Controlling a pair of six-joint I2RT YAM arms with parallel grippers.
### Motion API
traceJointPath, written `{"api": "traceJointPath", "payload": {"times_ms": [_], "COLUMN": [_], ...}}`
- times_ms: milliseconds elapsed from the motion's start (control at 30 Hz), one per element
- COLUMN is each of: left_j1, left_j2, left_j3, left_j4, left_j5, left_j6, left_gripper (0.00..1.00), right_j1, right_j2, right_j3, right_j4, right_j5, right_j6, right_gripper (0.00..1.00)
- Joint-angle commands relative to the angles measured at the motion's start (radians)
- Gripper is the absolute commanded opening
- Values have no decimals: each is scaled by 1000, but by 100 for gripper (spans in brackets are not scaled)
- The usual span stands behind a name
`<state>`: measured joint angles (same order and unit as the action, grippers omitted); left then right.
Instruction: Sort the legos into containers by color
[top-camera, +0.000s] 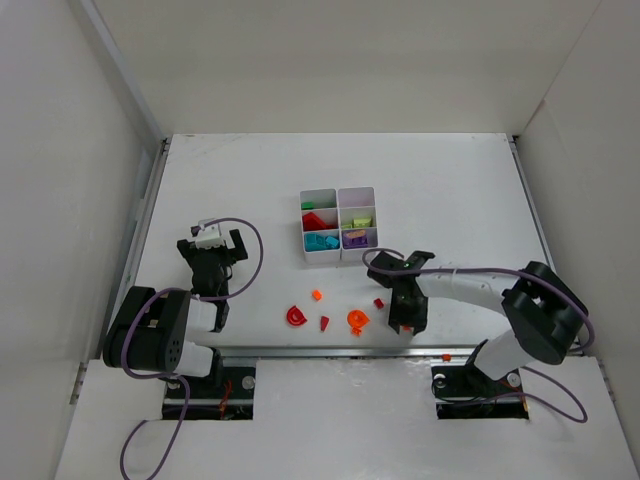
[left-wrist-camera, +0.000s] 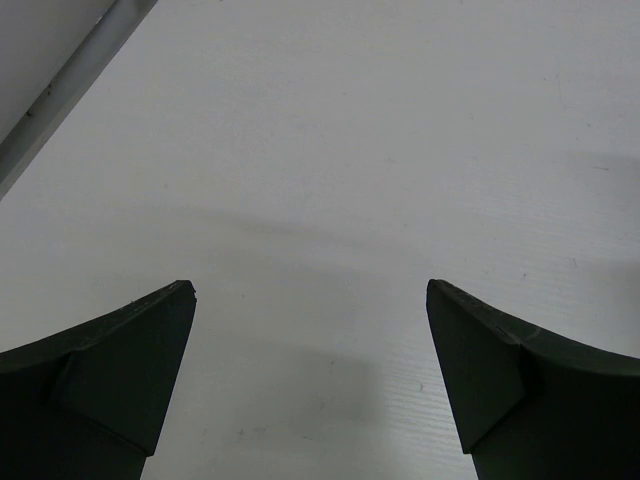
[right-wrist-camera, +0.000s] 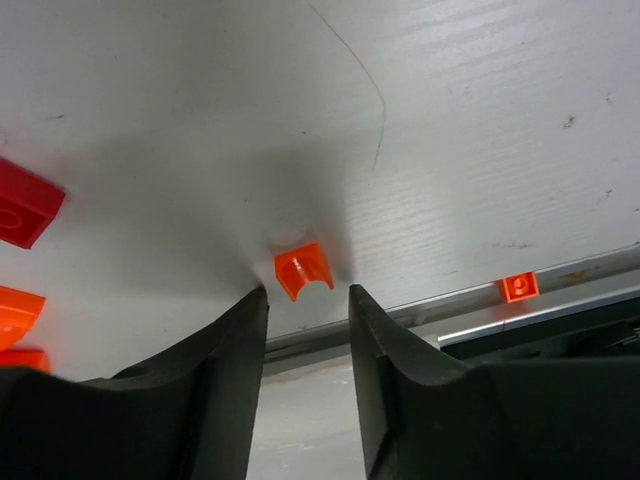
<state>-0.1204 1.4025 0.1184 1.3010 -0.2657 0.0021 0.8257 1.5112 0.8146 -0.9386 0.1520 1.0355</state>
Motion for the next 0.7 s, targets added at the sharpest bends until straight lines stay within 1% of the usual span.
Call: {"api": "traceJointPath", "payload": {"times_ms": [0, 67, 100, 233, 300, 333, 467, 667], "left_j1": [7, 7, 7, 7, 7, 7, 7, 7], "left_j2": [-19, -19, -19, -19, -19, -19, -19, -19], "left_j3": [24, 24, 24, 24, 24, 24, 24, 24], "left_j4": [250, 250, 250, 250, 250, 250, 250, 250], "left_j5": [2, 2, 2, 2, 2, 2, 2, 2], "left_j6": [-13, -13, -13, -13, -13, -13, -13, -13], "left_gripper": [100, 100, 100, 100, 100, 100, 100, 100], "right_j1": [1, 1, 1, 1, 1, 1, 12, 23], "right_j2": [24, 24, 24, 24, 36, 37, 57, 69], "right_j3": [-11, -11, -11, -11, -11, -11, 8, 115], "right_j4": [52, 52, 52, 43, 43, 43, 34, -25], "right_j5": [90, 90, 90, 100, 100, 100, 100, 144], "right_j6": [20, 29, 29, 29, 38, 38, 14, 14], "right_gripper": [42, 33, 26, 22, 22, 18, 12, 11]}}
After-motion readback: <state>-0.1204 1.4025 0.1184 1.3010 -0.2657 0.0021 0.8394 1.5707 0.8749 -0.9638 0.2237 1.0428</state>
